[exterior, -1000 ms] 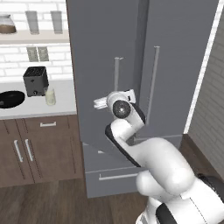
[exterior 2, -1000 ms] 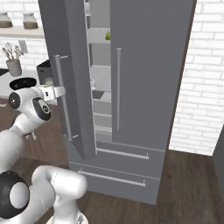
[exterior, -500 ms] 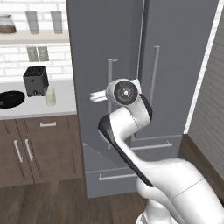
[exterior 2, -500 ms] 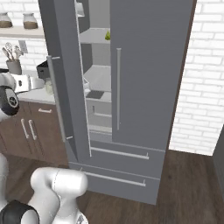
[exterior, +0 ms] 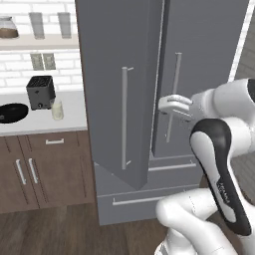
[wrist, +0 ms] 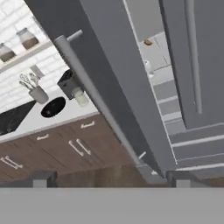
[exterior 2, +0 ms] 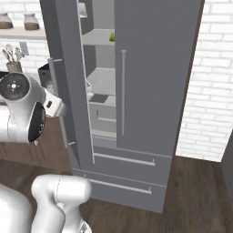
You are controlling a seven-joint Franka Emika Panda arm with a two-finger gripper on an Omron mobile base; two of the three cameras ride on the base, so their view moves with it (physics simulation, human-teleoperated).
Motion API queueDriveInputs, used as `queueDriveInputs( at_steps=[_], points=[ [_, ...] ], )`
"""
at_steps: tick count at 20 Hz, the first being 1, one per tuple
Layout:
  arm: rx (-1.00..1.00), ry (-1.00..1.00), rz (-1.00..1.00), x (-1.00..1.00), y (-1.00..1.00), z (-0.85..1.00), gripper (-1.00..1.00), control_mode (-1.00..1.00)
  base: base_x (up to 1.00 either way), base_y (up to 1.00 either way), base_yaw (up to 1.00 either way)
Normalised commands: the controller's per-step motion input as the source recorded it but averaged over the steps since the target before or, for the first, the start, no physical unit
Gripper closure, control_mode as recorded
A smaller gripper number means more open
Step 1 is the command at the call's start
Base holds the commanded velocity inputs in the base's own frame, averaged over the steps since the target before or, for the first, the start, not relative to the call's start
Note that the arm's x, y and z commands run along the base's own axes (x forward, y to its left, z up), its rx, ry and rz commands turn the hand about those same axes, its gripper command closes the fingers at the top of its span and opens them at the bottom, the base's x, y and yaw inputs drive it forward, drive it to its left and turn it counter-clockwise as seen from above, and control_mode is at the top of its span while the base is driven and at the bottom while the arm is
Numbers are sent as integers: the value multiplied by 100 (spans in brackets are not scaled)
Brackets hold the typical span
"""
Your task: Grab a lemon wedge from the fridge and one ice cube from the ice bowl, and put them in the glass of lemonade.
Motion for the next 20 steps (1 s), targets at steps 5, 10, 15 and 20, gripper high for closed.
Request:
queueDriveInputs(
  at_steps=[5, 10, 15, 20],
  points=[
    [58, 17, 0, -44, -100, 4, -100, -100, 0, 0, 0],
    [12, 10, 0, 16, -35, -1, -100, -100, 0, 0, 0],
    [39, 27, 0, 62, -79, 0, -100, -100, 0, 0, 0],
    [36, 30, 0, 97, -41, 0, -100, -100, 0, 0, 0]
  ],
)
